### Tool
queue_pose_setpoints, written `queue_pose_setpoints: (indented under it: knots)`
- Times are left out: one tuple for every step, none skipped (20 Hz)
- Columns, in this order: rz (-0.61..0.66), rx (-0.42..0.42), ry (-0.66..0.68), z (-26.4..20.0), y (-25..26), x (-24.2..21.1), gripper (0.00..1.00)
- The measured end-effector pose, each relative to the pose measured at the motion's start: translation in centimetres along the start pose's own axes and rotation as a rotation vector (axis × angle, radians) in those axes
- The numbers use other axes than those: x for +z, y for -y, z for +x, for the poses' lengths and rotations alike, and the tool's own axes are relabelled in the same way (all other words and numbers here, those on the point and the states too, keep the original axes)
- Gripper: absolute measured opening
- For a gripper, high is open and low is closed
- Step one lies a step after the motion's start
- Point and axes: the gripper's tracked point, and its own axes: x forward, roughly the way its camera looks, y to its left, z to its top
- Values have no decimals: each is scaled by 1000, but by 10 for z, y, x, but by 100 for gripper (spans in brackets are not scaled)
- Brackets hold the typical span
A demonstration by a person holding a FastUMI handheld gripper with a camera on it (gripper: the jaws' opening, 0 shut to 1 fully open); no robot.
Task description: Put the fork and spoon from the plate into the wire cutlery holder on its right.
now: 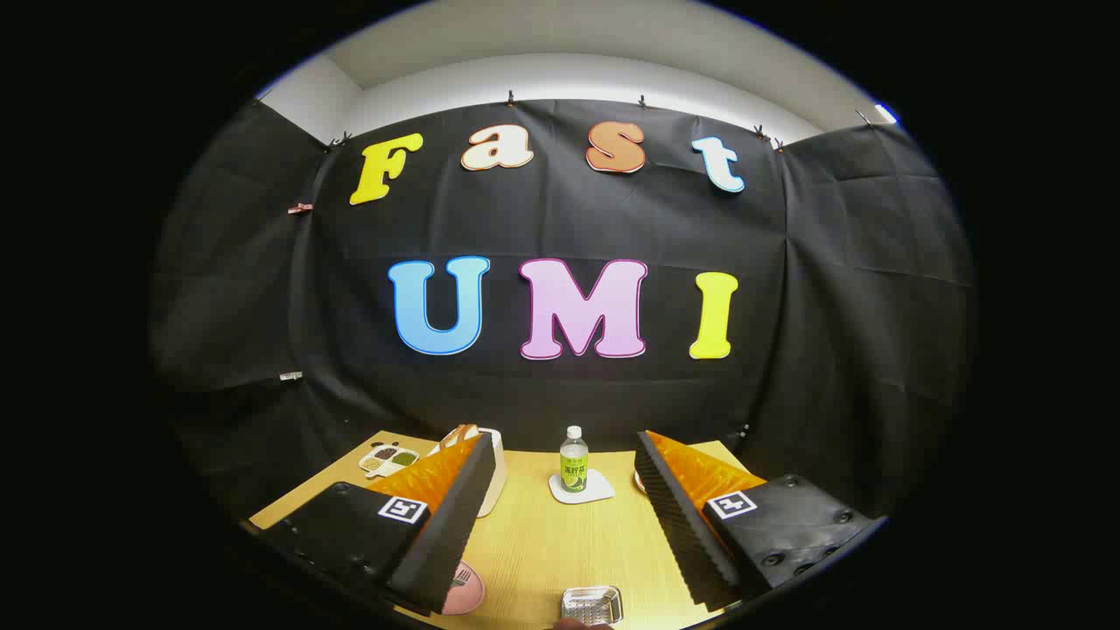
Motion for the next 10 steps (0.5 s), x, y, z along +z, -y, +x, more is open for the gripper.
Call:
queue_pose_setpoints:
  knots:
    - [2,-2,-1,1,0,0,100]
    - [4,-4,-3,2,1,1,100]
    - [5,-6,-3,2,1,1,100]
    - [4,-9,-3,1,0,0,100]
    - [0,-13,-2,1,0,-1,100]
    - [-3,-16,-6,0,-2,-3,100]
    - [-3,-18,-13,0,-4,-6,100]
    - [0,-19,-18,-1,-5,-7,100]
    - [4,-20,-23,-2,-8,-9,100]
    - [6,-20,-25,-3,-10,-9,100]
